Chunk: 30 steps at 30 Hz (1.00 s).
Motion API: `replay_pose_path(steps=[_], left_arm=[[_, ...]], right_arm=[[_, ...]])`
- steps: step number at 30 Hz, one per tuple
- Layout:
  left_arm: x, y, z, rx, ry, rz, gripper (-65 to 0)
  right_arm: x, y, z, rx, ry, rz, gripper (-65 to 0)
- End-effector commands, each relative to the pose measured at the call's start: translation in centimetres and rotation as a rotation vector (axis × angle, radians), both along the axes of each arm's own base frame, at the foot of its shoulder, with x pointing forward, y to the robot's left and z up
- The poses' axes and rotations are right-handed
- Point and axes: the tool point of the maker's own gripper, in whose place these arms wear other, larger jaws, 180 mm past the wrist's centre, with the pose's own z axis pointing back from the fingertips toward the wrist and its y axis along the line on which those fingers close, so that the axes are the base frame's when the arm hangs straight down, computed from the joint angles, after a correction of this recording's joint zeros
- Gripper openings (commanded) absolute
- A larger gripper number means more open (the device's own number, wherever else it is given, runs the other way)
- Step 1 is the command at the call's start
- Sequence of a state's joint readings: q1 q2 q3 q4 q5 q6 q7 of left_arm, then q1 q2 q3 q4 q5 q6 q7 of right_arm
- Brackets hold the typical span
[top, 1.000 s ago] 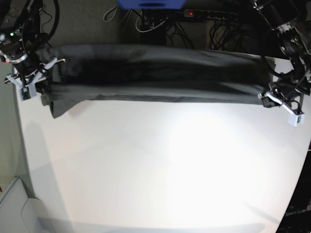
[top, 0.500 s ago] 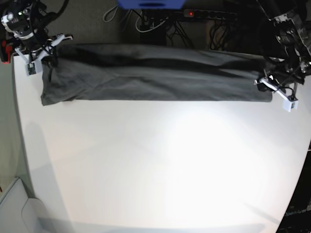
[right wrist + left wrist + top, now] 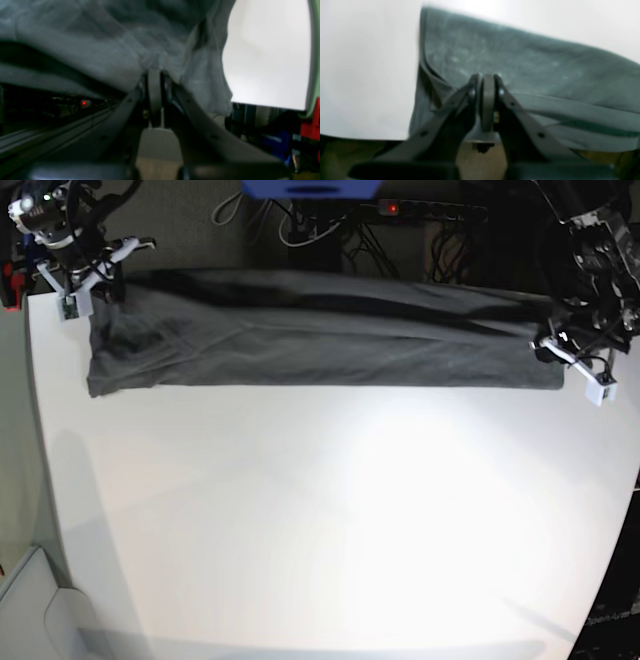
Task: Layout the t-shirt on the table in an organized manner, then fold the t-shirt properly
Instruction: 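Hold the strip ends with both grippers and pull them apart to straighten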
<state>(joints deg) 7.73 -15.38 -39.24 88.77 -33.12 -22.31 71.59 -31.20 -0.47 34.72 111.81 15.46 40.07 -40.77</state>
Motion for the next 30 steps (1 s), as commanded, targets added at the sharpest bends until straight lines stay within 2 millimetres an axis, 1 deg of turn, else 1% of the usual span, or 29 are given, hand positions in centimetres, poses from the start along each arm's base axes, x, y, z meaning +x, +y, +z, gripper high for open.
replay_pose_path(steps=[1,6,8,10,12,15,18,20,23,27,30], left_arm=[[0.7,0.8,1.0,0.016,-0.032,0.006,-64.1],[0.5,0.7,0.5,0.008,-0.02,0.005,-63.5],[0.5,0.7,0.5,0.008,-0.019,0.005,-59.7],[0.6,0.7,0.6,0.01,-0.021,0.004,-53.0],[0.5,0.8,0.6,0.009,-0.018,0.007,-46.4],[0.1,0.9,0.5,0.013,-0.014,0.008,-40.0],[-0.1,0.8,0.5,0.012,-0.013,0.007,-36.3],[-0.1,0.8,0.5,0.012,-0.013,0.007,-33.8],[-0.1,0.8,0.5,0.008,-0.016,0.006,-30.1],[-0.1,0.8,0.5,0.008,-0.016,0.006,-21.9],[0.0,0.7,0.6,0.009,-0.02,0.004,-18.4]], right_arm=[[0.4,-0.2,0.7,-0.003,-0.032,0.004,-65.0],[-0.1,-0.2,-0.2,0.014,-0.007,-0.008,-65.0],[-0.3,-0.2,-0.6,0.022,0.003,-0.013,-65.0],[-0.6,-0.3,-1.0,0.029,0.016,-0.018,-64.2],[-0.9,-0.3,-1.5,0.036,0.028,-0.022,-61.0],[-1.1,-0.3,-1.9,0.043,0.039,-0.027,-55.5],[-1.1,-0.2,-1.9,0.046,0.04,-0.027,-49.6],[-0.9,0.4,-2.0,0.055,0.041,-0.01,-45.6],[-0.9,0.5,-2.0,0.055,0.041,-0.004,-41.5],[-1.0,0.2,-1.9,0.049,0.041,-0.011,-38.4],[-1.3,-1.4,-1.5,0.024,0.034,-0.053,-38.0]])
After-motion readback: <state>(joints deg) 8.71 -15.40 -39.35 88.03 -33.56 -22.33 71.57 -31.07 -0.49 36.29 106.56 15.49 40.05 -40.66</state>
